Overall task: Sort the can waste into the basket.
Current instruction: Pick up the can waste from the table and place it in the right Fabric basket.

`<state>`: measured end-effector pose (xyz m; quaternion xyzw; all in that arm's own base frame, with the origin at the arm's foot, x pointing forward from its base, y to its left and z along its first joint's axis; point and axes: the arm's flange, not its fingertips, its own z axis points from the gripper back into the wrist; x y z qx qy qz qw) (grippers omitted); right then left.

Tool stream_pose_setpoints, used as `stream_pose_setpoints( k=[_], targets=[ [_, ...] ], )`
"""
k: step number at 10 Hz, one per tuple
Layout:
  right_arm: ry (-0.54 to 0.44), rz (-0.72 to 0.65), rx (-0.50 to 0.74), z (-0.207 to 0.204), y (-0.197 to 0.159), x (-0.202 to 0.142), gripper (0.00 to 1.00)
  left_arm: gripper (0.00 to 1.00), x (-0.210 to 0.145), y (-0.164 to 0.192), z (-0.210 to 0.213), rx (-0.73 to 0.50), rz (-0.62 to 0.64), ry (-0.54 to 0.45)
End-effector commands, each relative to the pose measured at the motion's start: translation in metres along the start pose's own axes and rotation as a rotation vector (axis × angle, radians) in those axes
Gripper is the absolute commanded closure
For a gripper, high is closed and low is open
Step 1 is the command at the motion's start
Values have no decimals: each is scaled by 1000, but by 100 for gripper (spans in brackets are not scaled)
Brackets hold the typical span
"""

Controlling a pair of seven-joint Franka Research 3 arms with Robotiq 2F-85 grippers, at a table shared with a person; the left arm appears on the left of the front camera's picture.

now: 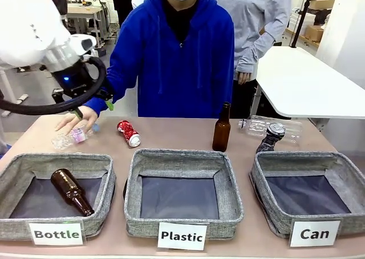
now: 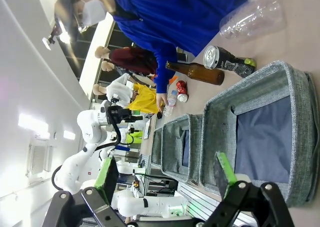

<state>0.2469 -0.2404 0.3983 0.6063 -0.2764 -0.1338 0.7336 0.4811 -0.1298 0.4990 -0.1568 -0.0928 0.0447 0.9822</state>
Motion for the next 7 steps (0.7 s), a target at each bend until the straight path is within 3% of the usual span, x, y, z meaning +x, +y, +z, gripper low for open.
stream_pose_setpoints(
  k=[1,4,7],
  targets=[
    [-14,14,20,-1,2,3,0,0,-29,81,59,-224,-24,147],
    [-14,14,20,-1,2,3,0,0,-72,185,113,-449,-36,242],
    [-14,14,20,-1,2,3,0,0,-83,260,97,-671,32,235]
  ],
)
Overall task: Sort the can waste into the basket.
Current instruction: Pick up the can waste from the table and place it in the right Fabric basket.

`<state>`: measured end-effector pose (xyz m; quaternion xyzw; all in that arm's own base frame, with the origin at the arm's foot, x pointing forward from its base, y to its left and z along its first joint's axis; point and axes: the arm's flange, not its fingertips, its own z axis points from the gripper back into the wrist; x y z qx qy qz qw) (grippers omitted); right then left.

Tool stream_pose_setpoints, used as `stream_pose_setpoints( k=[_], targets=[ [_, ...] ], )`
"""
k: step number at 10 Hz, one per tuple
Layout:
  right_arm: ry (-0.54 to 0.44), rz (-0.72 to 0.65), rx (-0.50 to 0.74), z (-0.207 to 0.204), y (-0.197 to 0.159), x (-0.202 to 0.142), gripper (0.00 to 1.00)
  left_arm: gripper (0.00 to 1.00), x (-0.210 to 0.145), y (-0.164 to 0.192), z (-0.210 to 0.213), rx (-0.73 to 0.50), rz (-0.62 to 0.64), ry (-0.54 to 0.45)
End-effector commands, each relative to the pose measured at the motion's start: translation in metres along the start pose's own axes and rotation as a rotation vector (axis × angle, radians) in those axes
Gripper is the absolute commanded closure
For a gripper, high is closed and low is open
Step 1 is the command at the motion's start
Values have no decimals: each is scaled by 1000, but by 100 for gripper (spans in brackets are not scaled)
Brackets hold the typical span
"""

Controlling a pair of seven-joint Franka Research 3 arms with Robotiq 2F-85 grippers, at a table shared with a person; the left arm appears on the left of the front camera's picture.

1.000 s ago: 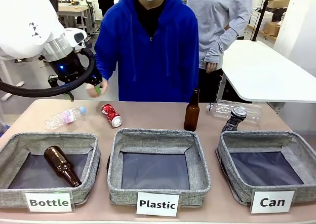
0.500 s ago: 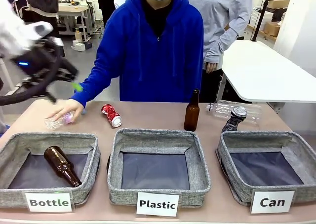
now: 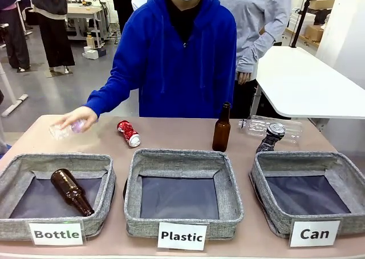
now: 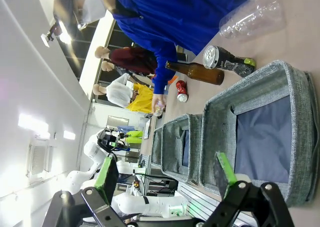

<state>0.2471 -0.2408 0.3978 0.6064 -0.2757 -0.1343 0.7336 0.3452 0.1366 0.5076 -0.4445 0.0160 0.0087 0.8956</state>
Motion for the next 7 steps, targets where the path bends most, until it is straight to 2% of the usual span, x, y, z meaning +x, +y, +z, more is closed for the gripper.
stream_pose_setpoints(
  k=[1,2,4,5,7],
  targets=[
    [-15,16,20,-1,2,2,0,0,17,32,-15,-153,1,-11],
    [-15,16,20,-1,2,2,0,0,20,45,-24,-218,33,-8],
    [-15,16,20,-1,2,2,0,0,22,41,-50,-281,81,-5],
    [-15,16,20,-1,2,2,0,0,9,42,-47,-297,134,-16],
    [-15,16,20,-1,2,2,0,0,-45,52,-48,-362,223,-118]
  ],
)
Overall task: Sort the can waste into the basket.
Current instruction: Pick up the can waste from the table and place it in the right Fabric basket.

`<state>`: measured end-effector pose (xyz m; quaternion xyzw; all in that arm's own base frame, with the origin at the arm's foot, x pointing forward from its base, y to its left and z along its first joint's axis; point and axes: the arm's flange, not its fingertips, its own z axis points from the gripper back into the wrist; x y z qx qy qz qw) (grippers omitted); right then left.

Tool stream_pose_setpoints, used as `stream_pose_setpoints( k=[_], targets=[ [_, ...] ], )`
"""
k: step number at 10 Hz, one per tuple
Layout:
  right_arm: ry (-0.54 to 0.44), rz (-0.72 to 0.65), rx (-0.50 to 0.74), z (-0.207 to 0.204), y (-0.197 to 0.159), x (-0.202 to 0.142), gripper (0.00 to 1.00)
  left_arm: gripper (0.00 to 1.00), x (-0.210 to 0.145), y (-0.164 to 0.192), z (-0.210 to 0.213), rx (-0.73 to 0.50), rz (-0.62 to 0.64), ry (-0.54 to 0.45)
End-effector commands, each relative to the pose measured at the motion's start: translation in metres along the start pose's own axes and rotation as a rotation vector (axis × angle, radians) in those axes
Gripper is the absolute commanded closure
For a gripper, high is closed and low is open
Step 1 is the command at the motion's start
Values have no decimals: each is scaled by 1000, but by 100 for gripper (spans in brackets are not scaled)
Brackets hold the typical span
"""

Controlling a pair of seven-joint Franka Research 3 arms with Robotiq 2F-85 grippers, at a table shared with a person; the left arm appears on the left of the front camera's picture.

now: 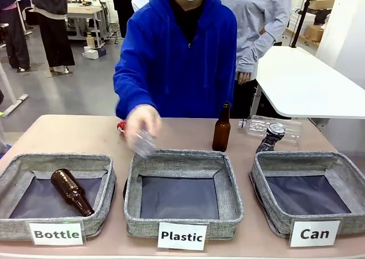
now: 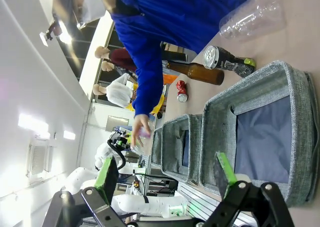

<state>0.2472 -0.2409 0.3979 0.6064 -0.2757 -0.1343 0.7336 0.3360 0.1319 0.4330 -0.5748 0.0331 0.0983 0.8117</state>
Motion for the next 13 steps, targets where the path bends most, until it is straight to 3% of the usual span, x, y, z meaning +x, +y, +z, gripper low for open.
stream_pose_setpoints(
  k=[1,3,5,7,9,11,13],
  targets=[
    [-15,16,20,-1,2,2,0,0,-63,18,2,-92,62,-129],
    [-15,16,20,-1,2,2,0,0,-106,60,3,-169,89,-210],
    [-15,16,20,-1,2,2,0,0,-120,78,-10,-204,114,-245],
    [-15,16,20,-1,2,2,0,0,-89,51,-26,-115,143,-212],
    [-15,16,20,-1,2,2,0,0,-49,-2,-50,102,219,-191],
    [-15,16,20,-1,2,2,0,0,-25,-28,-53,270,257,-161],
    [-15,16,20,-1,2,2,0,0,17,-54,-73,368,450,-299]
  ],
)
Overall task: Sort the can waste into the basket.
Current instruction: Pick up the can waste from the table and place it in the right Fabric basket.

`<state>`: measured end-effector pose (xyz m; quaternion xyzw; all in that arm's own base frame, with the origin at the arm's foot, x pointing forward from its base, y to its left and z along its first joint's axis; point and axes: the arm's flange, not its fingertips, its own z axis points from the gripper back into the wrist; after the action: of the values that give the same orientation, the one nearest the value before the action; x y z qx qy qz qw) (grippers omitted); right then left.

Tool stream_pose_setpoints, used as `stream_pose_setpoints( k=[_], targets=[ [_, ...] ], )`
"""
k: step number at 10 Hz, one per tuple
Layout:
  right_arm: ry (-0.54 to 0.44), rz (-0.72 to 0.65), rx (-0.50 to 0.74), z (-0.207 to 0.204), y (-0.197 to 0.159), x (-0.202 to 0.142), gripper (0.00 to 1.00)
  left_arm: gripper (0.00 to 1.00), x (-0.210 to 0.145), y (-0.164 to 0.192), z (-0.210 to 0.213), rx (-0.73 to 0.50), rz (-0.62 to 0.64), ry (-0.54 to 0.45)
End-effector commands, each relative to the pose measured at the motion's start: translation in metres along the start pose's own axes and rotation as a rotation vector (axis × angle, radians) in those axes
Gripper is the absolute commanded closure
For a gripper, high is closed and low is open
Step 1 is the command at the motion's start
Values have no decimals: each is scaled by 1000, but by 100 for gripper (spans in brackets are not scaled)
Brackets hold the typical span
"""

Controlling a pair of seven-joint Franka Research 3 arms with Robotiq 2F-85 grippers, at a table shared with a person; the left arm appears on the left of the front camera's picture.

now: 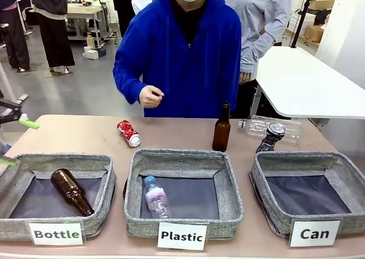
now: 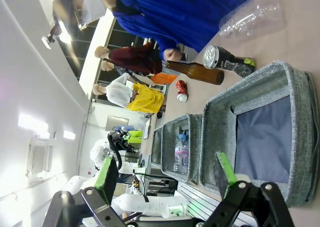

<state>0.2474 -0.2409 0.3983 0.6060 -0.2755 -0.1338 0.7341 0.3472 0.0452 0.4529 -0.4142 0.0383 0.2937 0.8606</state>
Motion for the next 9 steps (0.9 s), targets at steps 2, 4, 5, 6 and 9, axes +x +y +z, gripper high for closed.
stream_pose_setpoints(
  k=[2,4,5,6,9],
  targets=[
    [-16,15,21,-1,2,2,0,0,26,-43,-21,164,192,-151],
    [-16,15,21,-1,2,2,0,0,24,-95,-41,339,106,-211],
    [-16,15,21,-1,2,2,0,0,23,-119,-49,396,116,-261],
    [-16,15,21,-1,2,2,0,0,24,-149,-62,465,118,-309],
    [-16,15,21,-1,2,2,0,0,26,-202,-112,642,-156,-440]
  ],
)
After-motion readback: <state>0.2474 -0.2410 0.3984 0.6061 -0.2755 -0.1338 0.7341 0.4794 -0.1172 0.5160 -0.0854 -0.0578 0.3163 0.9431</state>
